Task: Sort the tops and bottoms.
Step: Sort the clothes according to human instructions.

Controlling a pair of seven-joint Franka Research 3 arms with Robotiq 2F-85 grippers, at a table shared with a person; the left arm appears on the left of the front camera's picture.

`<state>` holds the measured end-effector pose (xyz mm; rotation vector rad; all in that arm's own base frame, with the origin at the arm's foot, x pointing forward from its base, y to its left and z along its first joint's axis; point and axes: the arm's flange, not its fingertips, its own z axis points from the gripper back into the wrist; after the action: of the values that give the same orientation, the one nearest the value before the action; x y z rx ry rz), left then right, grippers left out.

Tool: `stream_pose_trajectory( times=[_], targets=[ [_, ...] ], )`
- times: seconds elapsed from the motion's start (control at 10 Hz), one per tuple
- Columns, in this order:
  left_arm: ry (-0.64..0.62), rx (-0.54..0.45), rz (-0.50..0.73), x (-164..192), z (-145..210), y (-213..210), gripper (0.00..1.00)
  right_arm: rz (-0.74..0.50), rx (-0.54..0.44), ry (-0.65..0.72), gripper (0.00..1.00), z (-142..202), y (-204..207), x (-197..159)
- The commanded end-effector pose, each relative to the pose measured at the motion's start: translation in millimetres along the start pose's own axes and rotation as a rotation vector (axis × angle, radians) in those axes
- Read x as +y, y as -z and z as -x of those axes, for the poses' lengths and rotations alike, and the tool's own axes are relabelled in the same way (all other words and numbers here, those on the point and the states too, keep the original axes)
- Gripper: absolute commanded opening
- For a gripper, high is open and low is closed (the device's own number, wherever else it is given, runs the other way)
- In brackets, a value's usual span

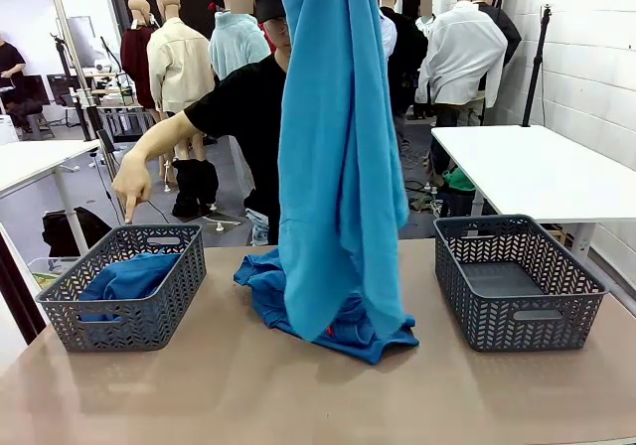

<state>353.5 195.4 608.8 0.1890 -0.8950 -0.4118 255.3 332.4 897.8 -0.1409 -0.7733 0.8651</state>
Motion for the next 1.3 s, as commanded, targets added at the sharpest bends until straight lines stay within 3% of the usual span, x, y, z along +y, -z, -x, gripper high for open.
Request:
stream_pose_trajectory(
  times=[0.0, 1.1, 1.2],
  targets=[
    [0.005, 0.017, 0.004, 1.9, -0.4, -0.8, 1.00, 0.006, -0.002, -0.005, 0.00, 2.2, -1.3, 1.0],
    [0.005, 0.017, 0.004, 1.9, -0.4, -0.8, 1.00, 0.000, 0.000, 0.000, 0.00, 0.0, 0.0, 0.0],
    [0.005, 0.017, 0.004, 1.9, -0.4, -0.8, 1.00, 0.018, -0.058, -0.065, 0.00, -49.9, -0.8, 8.7]
  ],
)
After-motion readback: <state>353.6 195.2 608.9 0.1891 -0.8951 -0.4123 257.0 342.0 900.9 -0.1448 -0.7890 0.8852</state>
